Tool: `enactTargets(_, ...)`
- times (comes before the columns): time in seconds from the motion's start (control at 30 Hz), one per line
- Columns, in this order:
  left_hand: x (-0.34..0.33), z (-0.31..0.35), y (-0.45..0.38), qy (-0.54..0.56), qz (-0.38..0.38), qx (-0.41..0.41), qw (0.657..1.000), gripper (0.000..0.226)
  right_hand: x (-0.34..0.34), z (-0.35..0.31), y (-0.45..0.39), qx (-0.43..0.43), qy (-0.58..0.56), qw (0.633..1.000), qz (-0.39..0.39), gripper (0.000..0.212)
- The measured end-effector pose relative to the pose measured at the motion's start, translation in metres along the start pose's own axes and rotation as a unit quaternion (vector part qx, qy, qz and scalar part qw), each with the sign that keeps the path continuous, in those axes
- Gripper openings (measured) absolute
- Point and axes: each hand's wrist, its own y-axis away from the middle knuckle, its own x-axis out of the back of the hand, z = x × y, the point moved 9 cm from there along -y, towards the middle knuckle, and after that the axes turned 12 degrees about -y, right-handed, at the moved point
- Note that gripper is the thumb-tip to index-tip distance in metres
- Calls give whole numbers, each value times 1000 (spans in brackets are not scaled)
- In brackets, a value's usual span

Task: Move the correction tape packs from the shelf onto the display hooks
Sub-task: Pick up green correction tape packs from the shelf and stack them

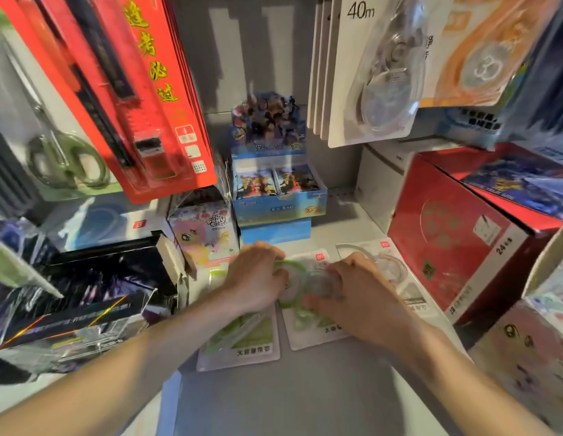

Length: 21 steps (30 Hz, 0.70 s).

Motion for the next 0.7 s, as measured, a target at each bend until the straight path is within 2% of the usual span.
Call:
enactTargets(0.13, 2, 3, 1, -10, 10, -9, 1000, 40, 2, 2, -1, -6, -14, 1000, 1, 69)
enactTargets(0.23, 1, 5, 1, -3, 6, -9, 1000, 41, 4, -3, 0, -5, -22, 1000, 4, 47)
enactTargets(0.27, 1, 5, 2, 0, 4, -10, 1000, 40, 5, -4, 1, -9, -26, 1000, 6, 45)
enactTargets(0.43, 3, 4, 2, 45, 0, -5, 999, 34, 5, -2, 3, -22, -39, 999, 2, 48)
enactTargets(0.5, 3, 4, 4, 48, -2, -7, 999, 35, 6, 0, 3, -30, -46, 998, 6, 57)
enactTargets(0.7, -5, -6, 20, -11, -29, -17, 999, 44, 5, 4, 3, -40, -88, 995, 9, 71)
